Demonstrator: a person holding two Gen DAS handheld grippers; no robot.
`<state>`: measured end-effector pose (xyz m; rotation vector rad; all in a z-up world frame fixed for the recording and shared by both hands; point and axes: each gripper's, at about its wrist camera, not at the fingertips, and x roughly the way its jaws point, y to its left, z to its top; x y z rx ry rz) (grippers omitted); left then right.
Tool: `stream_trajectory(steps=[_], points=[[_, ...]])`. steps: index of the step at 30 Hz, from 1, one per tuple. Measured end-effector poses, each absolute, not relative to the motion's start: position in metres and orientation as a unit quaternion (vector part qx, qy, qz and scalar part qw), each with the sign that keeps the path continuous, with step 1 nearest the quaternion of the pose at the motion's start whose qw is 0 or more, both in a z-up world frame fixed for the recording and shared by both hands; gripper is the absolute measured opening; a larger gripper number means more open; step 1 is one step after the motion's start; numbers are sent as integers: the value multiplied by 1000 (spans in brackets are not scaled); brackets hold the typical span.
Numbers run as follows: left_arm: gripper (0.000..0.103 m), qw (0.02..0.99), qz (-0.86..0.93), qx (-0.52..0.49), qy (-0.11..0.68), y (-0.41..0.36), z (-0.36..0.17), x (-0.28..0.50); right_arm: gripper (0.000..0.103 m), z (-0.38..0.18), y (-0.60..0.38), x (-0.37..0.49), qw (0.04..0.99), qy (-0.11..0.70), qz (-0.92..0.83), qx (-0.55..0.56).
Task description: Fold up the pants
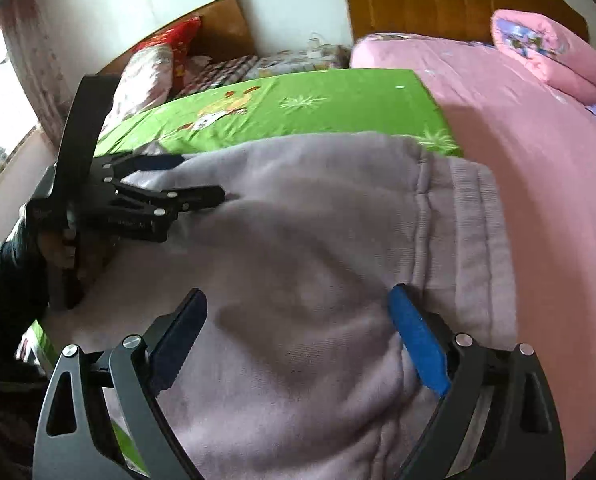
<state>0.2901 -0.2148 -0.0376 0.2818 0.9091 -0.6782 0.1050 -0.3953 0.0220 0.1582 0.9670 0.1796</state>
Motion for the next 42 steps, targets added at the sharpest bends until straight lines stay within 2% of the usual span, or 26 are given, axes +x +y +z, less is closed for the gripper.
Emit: stream_trajectory(steps=[3, 8, 16, 23, 26, 31, 34, 35, 37, 42], points=[[101, 844, -322, 100, 416, -192, -17, 280, 89, 43, -383, 113, 888, 454, 39, 61], [101, 877, -303, 54, 370, -103, 21, 240, 89, 71, -325, 143, 895, 436, 95, 1], [101, 892, -89, -135, 422, 132, -21, 192, 92, 64, -109, 191, 844, 425, 301, -126], [101, 905, -7, -216, 366, 248, -18, 141, 92, 48, 82, 194, 775, 410, 426, -225], [101, 903, 45, -253, 344, 303, -16, 126, 92, 47, 137, 185, 758, 398, 463, -227], [99, 857, 92, -414, 291, 425, -39, 107, 92, 29, 176, 191, 752, 423, 466, -195], [90, 826, 70, -494, 263, 472, -57, 107, 93, 13, 176, 194, 752, 438, 457, -182], [89, 821, 64, -505, 260, 479, -61, 105, 93, 11, 174, 193, 756, 429, 461, -181], [77, 808, 37, -531, 253, 491, -69, 108, 93, 11, 171, 191, 757, 423, 466, -177], [75, 791, 22, -553, 263, 493, -83, 124, 98, 8, 172, 195, 750, 426, 479, -162]])
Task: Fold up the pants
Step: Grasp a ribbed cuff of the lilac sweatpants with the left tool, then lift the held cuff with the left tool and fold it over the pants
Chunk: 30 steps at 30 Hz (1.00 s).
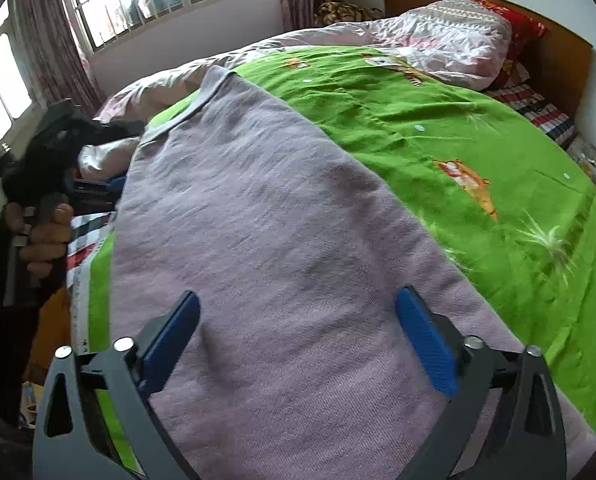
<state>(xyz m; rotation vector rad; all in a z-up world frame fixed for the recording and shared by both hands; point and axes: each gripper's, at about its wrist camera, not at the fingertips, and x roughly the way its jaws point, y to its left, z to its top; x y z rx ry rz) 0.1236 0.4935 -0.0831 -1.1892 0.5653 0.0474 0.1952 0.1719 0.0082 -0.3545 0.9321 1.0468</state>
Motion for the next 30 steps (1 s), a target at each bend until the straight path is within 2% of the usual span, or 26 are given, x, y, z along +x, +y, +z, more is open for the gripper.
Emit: stream_trajectory(steps=[2, 3, 4, 6, 17, 18, 19, 22, 28, 30], points=[[74, 782, 18, -566, 259, 495, -88, 125, 98, 8, 174, 194, 751, 424, 477, -168], [60, 778, 8, -575, 254, 496, -90, 124, 99, 7, 176, 193, 752, 422, 475, -174], [39, 774, -1, -581, 251, 495, -92, 123, 99, 7, 177, 192, 753, 421, 474, -178], [33, 775, -5, -582, 247, 496, -94, 122, 99, 6, 178, 189, 754, 418, 470, -187], [42, 772, -32, -603, 199, 516, -114, 130, 99, 23, 181, 197, 750, 416, 485, -170], [41, 773, -33, -601, 200, 517, -113, 132, 99, 28, 185, 199, 752, 409, 487, -172], [34, 776, -31, -597, 202, 518, -111, 133, 99, 33, 191, 201, 754, 404, 488, -175], [22, 790, -12, -575, 213, 517, -103, 131, 99, 37, 208, 204, 744, 409, 498, -177], [18, 850, 24, -486, 204, 490, -47, 119, 99, 7, 244, 188, 719, 406, 497, -266], [18, 867, 21, -456, 200, 479, -27, 117, 98, 8, 242, 193, 718, 415, 500, -249]])
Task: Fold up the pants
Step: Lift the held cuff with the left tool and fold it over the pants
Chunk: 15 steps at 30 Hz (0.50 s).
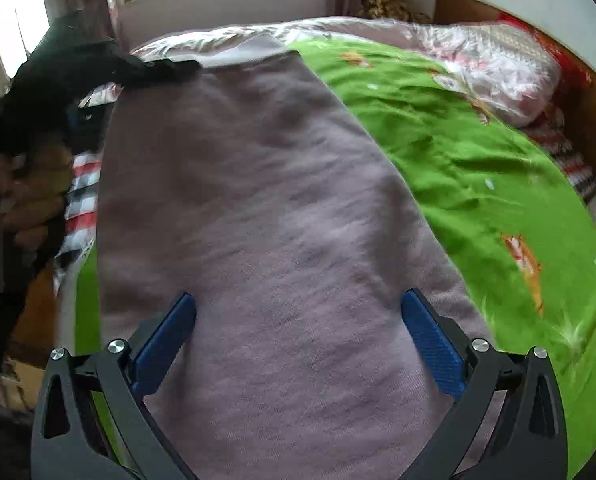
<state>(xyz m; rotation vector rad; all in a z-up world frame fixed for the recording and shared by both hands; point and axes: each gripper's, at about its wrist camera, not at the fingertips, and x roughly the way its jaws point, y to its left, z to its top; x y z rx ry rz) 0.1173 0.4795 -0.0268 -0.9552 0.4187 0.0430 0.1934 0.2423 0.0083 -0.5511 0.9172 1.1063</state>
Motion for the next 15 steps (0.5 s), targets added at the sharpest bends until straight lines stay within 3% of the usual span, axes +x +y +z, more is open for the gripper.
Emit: stream_trajectory(steps=[9, 15], points=[[18, 938, 29, -278, 205, 392, 59, 127, 98, 8, 232, 181, 706, 413, 516, -253], [18, 971, 3, -143, 191, 298, 115, 129, 98, 72, 154, 183, 770, 373, 488, -172]])
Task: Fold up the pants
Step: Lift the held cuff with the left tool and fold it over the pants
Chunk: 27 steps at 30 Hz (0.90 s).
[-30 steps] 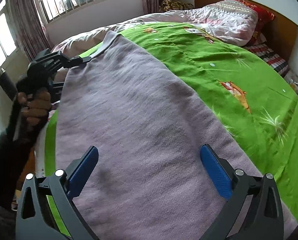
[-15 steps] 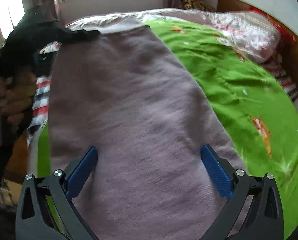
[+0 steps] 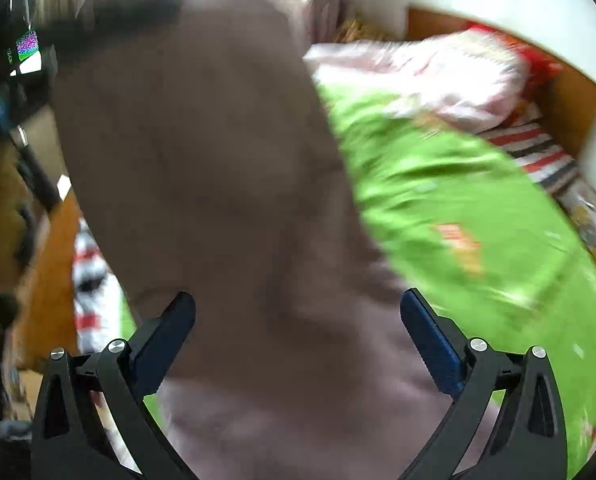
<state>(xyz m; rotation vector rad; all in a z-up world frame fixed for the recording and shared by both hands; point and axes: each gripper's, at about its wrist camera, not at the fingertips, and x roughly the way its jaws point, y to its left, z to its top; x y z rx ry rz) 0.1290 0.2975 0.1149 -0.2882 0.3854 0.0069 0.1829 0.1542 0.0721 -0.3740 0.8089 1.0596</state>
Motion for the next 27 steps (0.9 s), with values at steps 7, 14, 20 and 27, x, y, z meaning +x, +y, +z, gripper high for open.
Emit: stream_trajectory(steps=[7, 14, 20, 27], points=[[19, 971, -105, 19, 214, 134, 108, 135, 98, 112, -75, 209, 859, 369, 347, 76], [19, 909, -164, 200, 327, 22, -16, 145, 99, 74, -203, 193, 801, 379, 332, 325], [19, 927, -188, 53, 320, 73, 1, 156, 99, 51, -195, 193, 788, 407, 310, 341], [17, 945, -128, -245, 173, 269, 89, 149, 99, 86, -88, 198, 823, 380, 394, 151]])
